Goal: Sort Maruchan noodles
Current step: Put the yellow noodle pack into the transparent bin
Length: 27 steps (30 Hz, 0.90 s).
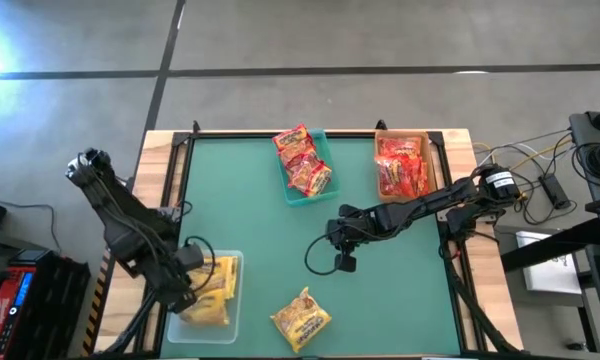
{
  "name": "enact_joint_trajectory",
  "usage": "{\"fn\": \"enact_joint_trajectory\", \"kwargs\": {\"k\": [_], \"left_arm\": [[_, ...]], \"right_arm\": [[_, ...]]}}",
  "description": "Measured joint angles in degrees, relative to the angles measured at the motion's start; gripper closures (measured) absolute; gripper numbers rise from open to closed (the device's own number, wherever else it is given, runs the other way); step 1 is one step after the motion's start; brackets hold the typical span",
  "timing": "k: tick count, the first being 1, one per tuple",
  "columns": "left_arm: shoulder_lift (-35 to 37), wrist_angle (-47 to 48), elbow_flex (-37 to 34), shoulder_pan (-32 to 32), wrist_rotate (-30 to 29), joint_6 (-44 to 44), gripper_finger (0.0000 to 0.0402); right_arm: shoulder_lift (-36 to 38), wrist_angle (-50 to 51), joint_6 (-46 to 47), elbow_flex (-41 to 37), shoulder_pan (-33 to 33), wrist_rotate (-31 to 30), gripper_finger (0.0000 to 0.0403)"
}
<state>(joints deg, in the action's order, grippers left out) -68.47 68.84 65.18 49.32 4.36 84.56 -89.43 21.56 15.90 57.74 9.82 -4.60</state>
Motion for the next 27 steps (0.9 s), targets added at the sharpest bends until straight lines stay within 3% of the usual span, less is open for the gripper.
{"fn": "enact_joint_trajectory", "kwargs": {"k": [6,11,14,18,27], "left_arm": [[0.0,0.3,1.6,-0.2,-14.2,-5.3,0.0401],[-0.2,0.2,0.2,-2.4,-32.4,-12.9,0.0401],[-1.0,0.1,-0.8,-5.6,-41.8,-15.3,0.0401],[-2.6,-4.1,-2.8,-10.6,-44.9,-21.6,0.0401],[-8.7,-17.3,-4.4,-14.7,-45.1,-42.2,0.0401]], "right_arm": [[0.0,0.0,2.5,0.0,0.0,0.2,0.0383],[0.0,-1.7,11.4,0.0,0.6,3.4,0.0383],[0.0,-8.1,14.5,0.0,2.7,4.6,0.0383],[-0.8,-20.8,17.9,0.0,6.9,9.6,0.0383],[-7.0,-31.7,26.4,0.0,15.1,9.6,0.0383]]}}
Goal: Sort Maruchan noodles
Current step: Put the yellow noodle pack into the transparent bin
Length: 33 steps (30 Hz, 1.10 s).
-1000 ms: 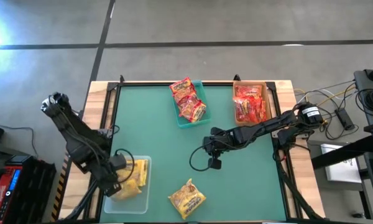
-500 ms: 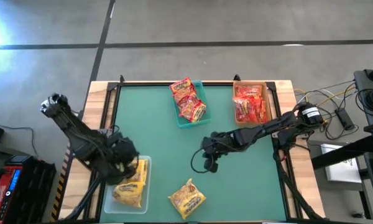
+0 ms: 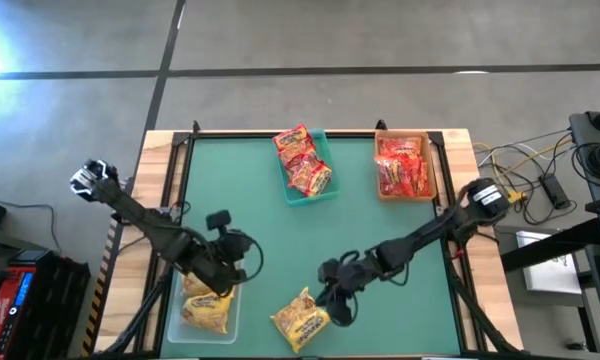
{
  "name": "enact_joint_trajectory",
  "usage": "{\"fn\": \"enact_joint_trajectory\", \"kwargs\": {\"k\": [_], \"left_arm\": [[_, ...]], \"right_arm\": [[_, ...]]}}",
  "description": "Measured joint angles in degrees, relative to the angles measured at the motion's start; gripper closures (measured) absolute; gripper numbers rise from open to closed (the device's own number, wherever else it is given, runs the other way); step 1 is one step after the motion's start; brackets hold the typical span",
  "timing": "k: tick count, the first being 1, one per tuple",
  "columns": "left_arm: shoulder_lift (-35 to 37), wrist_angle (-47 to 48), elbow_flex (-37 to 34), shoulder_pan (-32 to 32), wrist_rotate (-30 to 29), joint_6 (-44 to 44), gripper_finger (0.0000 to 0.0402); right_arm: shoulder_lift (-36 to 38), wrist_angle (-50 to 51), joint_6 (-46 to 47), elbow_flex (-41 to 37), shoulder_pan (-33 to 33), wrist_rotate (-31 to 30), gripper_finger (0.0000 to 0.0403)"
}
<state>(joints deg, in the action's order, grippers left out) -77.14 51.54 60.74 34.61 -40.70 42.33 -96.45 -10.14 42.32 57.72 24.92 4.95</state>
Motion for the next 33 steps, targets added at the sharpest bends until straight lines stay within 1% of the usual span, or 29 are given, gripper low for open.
{"fn": "enact_joint_trajectory", "kwargs": {"k": [2,6,10,16,18,21,27,29,33], "left_arm": [[-1.2,-2.0,0.0,0.1,-0.2,-1.9,0.0401],[-3.3,-3.2,0.0,0.1,-0.8,-2.2,0.0401],[-5.2,-3.2,0.0,0.1,-0.8,-0.7,0.0401],[-7.3,-3.6,0.0,0.7,-0.8,0.6,0.0401],[-7.4,-4.0,0.0,0.9,-0.8,0.6,0.0401],[-7.3,-4.0,0.0,1.7,-0.8,0.6,0.0401],[-7.1,-3.5,0.1,3.2,-0.7,0.5,0.0401],[-6.9,-3.3,0.1,3.3,-0.7,0.4,0.0402],[-6.8,-3.4,0.1,3.3,-0.7,0.4,0.0402]], "right_arm": [[-1.9,-3.9,1.6,0.0,1.1,0.0,0.0383],[-4.7,-8.8,2.6,1.2,2.9,0.0,0.0383],[-7.0,-10.4,1.4,4.4,4.5,0.0,0.0383],[-13.8,-8.8,1.3,12.9,6.3,0.0,0.0383],[-15.9,-4.2,1.6,16.4,6.8,-0.2,0.0385],[-19.2,5.3,1.6,22.8,7.1,-0.4,0.039],[-24.0,24.8,-1.4,34.6,7.2,-0.5,0.0391],[-24.7,29.6,-2.5,36.7,7.1,-0.8,0.039],[-25.0,38.8,-4.0,38.5,6.2,-5.4,0.039]]}}
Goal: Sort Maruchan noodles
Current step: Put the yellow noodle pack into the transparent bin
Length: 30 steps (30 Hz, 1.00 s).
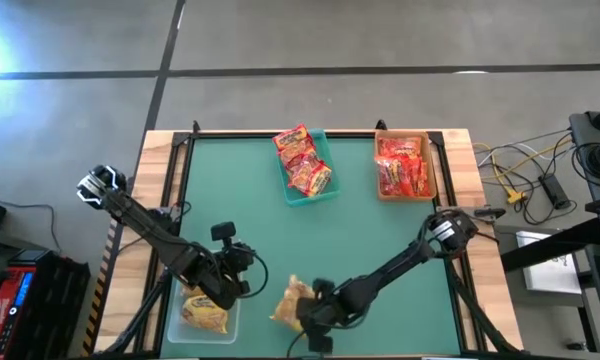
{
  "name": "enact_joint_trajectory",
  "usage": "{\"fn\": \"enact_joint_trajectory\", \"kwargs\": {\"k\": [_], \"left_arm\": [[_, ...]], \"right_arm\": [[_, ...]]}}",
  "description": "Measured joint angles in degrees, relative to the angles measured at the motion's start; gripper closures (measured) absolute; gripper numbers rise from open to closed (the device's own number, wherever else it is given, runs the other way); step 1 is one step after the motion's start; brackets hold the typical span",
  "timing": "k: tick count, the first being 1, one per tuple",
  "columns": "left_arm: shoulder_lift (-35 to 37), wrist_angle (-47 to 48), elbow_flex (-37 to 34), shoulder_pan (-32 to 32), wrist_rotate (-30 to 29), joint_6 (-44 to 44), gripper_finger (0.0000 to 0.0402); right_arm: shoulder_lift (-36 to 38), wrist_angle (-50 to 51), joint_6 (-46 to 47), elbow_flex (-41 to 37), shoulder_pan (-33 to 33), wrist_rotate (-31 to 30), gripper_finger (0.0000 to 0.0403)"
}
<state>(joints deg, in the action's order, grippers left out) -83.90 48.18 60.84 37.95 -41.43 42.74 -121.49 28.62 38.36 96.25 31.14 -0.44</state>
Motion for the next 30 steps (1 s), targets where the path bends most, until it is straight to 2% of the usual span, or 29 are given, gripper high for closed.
{"fn": "enact_joint_trajectory", "kwargs": {"k": [6,12,18,23,30], "left_arm": [[0.0,-0.2,0.0,0.0,0.0,0.2,0.0402],[0.0,-0.2,0.0,0.0,-0.2,0.2,0.0402],[-0.8,-0.1,-0.2,0.0,-4.3,-0.7,0.0402],[-3.6,0.4,-0.6,0.0,-4.2,-0.4,0.0402],[-7.1,0.4,-0.6,-0.1,6.7,-1.5,0.0394]], "right_arm": [[0.2,8.1,-5.1,0.7,-2.6,-9.0,0.039],[0.2,8.9,-12.3,0.3,-7.8,-13.2,0.039],[0.2,10.1,-15.8,0.1,-13.3,-13.3,0.039],[1.5,7.9,-15.5,0.1,-14.0,-10.8,0.039],[1.4,-3.9,-15.4,0.1,-10.1,-3.8,0.039]]}}
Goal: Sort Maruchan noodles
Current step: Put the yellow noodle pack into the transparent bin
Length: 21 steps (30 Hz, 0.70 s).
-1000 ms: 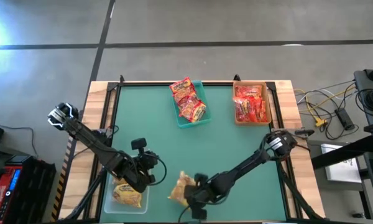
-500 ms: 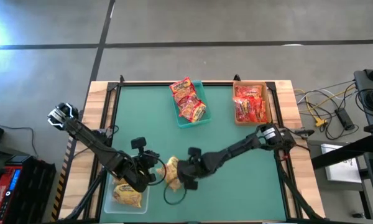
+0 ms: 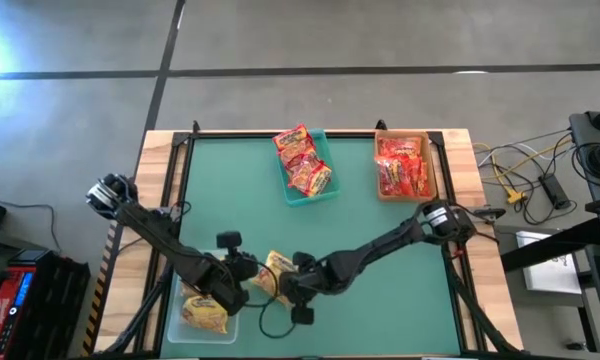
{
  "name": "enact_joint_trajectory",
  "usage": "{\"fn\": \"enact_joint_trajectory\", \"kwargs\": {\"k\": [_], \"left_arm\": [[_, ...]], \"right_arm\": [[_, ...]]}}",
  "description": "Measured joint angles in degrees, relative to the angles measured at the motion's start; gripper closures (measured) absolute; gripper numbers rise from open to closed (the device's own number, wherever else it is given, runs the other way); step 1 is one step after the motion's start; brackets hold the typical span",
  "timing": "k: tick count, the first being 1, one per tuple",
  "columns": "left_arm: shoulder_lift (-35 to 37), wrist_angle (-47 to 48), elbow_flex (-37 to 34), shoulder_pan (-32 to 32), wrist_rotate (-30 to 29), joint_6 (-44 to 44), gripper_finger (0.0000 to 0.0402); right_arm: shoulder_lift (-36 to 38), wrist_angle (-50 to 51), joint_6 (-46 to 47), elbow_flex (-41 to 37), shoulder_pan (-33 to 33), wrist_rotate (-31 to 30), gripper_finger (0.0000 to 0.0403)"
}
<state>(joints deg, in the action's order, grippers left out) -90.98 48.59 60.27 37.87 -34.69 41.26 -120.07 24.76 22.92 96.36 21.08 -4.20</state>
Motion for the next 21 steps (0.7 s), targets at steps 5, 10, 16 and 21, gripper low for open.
{"fn": "enact_joint_trajectory", "kwargs": {"k": [5,10,16,21], "left_arm": [[-0.5,-0.4,0.0,0.1,2.7,-0.3,0.0356],[-0.5,-1.4,0.0,-0.1,2.5,-2.2,0.0313],[-0.4,1.7,0.0,-3.2,-1.2,-2.6,0.0273],[0.3,8.3,0.0,-7.0,-1.9,-1.4,0.0265]], "right_arm": [[0.0,1.7,-0.3,0.0,1.7,-2.0,0.039],[0.4,9.9,1.5,0.0,1.8,-4.8,0.039],[0.8,6.6,3.5,0.0,1.8,-4.4,0.039],[0.2,0.3,4.1,-0.2,2.3,-4.8,0.039]]}}
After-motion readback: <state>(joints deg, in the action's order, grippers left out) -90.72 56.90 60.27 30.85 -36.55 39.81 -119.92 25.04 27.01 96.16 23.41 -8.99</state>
